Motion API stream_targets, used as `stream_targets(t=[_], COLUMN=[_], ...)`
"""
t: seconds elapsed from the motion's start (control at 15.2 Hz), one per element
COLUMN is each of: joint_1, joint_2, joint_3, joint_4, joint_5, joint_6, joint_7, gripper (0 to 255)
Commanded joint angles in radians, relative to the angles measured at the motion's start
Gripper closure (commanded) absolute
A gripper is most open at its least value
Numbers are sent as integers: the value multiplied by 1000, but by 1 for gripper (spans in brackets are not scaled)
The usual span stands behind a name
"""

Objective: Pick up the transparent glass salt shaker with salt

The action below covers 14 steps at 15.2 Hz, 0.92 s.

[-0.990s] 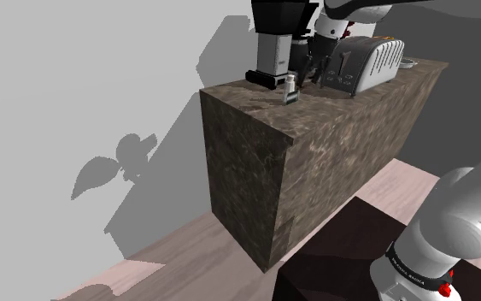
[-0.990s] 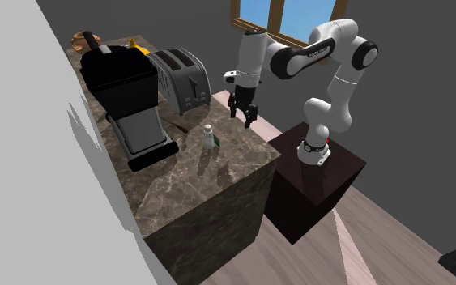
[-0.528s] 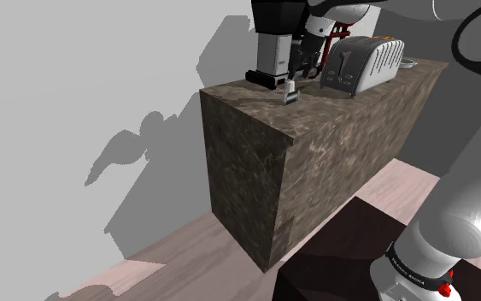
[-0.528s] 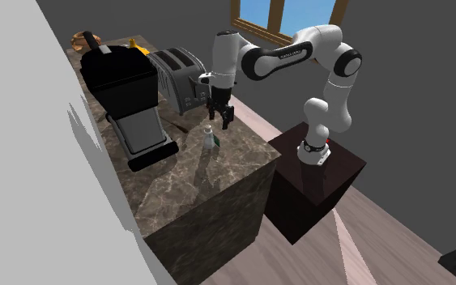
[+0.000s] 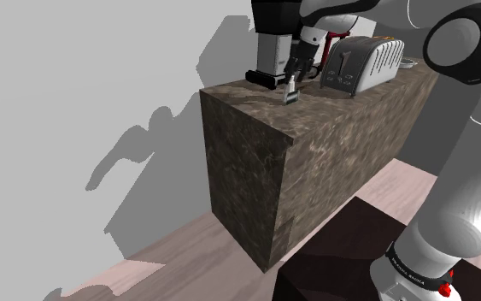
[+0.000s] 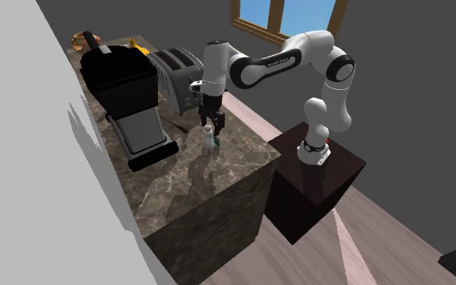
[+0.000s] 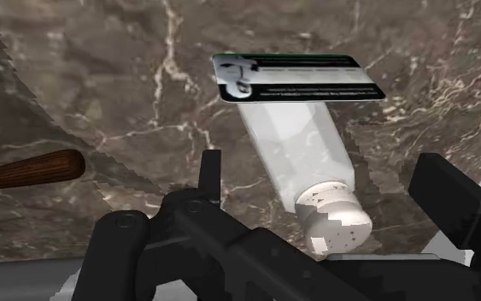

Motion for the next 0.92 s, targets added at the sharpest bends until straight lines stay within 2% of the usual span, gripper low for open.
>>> stream_targets(t=[0.0, 0.13, 0.2, 0.86], joint_1=[1, 1, 2, 1], joint_2=[-4, -4, -5, -4], joint_3=[0, 1, 1, 0], joint_4=[-30, -38, -39, -24], joint_5=[1, 1, 1, 0], joint_6=[26, 34, 35, 21], joint_7=[-6, -7, -6, -5], gripper=[0, 0, 255, 255])
